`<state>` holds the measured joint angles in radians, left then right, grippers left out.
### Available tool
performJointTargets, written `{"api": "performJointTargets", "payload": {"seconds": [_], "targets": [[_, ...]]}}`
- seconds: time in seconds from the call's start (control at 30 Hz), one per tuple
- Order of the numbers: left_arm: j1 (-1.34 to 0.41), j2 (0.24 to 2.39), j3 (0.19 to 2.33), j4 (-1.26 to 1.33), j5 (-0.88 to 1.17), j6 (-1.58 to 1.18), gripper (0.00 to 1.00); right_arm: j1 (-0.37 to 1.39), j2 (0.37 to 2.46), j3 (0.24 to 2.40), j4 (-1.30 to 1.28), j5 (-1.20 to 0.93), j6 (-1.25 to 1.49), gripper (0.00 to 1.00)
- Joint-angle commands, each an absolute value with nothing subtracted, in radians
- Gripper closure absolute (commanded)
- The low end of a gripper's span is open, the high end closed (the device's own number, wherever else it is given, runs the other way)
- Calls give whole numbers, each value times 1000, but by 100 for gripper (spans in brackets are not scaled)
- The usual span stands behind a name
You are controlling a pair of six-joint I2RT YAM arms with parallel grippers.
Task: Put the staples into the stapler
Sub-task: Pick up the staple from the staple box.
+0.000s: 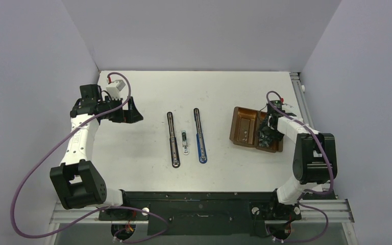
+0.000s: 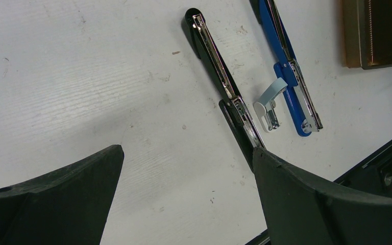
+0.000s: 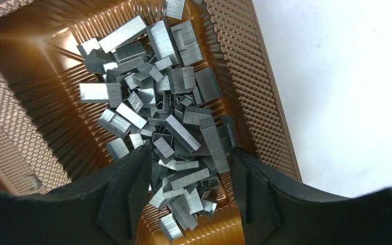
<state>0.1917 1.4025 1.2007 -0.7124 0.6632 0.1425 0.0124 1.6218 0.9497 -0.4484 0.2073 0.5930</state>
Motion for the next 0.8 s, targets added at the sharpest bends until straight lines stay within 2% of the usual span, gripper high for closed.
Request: {"api": "performJointTargets", "payload": {"seconds": [0.0,0.1,0.4,0.67,0.77], "targets": [[193,1376,1210,-710,677,159,4,5,1649,979,-424,245,603,44],[193,1375,1214,-713,677,161,4,5,1652,982,-413,223,603,45],[193,1384,1225,-715,680,152,4,5,1643,971,-393,170,608,66],[194,1382,1220,-714,680,152,4,5,1622,949,-386,151,611,75],[193,1382,1222,-714,680,150,4,5,1604,948,-390,153,610,81]]}}
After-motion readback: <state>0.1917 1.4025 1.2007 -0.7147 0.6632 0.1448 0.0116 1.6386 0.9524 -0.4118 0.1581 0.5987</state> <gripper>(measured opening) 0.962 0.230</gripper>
